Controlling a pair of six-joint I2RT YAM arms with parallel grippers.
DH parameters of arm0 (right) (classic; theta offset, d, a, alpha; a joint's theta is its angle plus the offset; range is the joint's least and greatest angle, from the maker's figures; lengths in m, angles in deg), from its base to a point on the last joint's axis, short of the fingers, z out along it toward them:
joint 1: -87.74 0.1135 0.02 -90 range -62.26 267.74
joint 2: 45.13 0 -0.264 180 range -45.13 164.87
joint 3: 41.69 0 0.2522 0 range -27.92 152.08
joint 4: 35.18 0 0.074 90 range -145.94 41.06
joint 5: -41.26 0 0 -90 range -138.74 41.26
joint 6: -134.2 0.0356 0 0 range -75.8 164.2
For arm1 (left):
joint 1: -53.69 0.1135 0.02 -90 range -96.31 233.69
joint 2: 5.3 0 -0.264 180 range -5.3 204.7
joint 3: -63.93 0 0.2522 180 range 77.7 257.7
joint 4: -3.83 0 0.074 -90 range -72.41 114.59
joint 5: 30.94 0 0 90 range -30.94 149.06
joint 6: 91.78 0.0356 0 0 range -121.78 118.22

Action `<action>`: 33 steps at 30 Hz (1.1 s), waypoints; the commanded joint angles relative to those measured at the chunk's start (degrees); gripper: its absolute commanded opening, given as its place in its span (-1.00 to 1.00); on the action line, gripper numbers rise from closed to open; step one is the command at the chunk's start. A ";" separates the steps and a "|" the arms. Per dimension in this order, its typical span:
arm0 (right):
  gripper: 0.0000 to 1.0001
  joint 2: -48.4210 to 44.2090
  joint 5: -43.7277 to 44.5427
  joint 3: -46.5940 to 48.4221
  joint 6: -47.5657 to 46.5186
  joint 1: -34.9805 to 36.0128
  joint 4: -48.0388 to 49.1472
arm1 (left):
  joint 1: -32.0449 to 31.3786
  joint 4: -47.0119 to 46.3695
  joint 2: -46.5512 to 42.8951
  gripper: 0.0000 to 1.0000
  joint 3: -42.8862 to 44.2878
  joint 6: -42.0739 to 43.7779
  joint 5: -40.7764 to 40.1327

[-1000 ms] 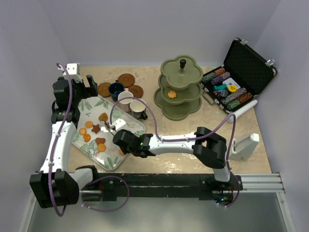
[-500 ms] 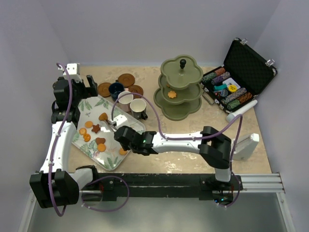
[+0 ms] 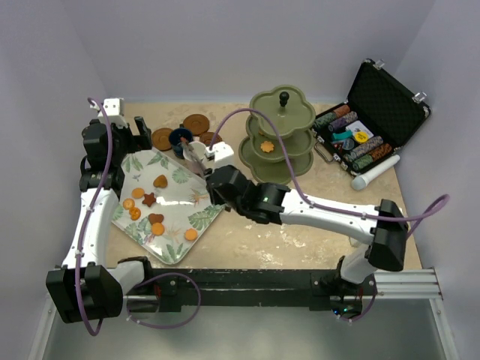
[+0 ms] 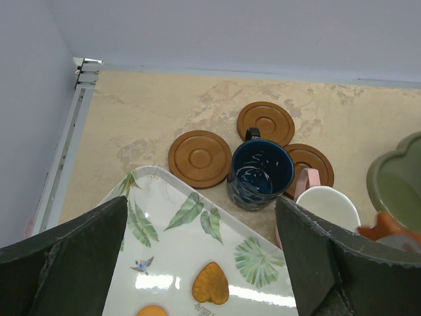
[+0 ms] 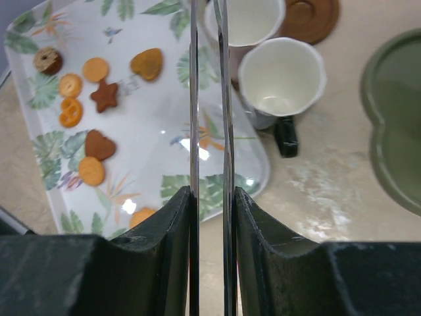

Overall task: Serve the afternoon tea
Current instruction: Pick up the desert from the tray, then place the desert on the desert table.

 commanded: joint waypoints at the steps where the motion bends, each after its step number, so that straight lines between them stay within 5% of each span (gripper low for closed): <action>1: -0.51 -6.79 3.22 -4.25 0.06 -4.56 -2.05 | -0.39 -0.89 -0.25 0.97 -0.10 0.75 -0.21; 33: -0.49 -21.74 5.06 -12.78 1.55 -21.36 -14.44 | -0.56 -1.06 -0.16 0.97 -0.18 0.48 0.67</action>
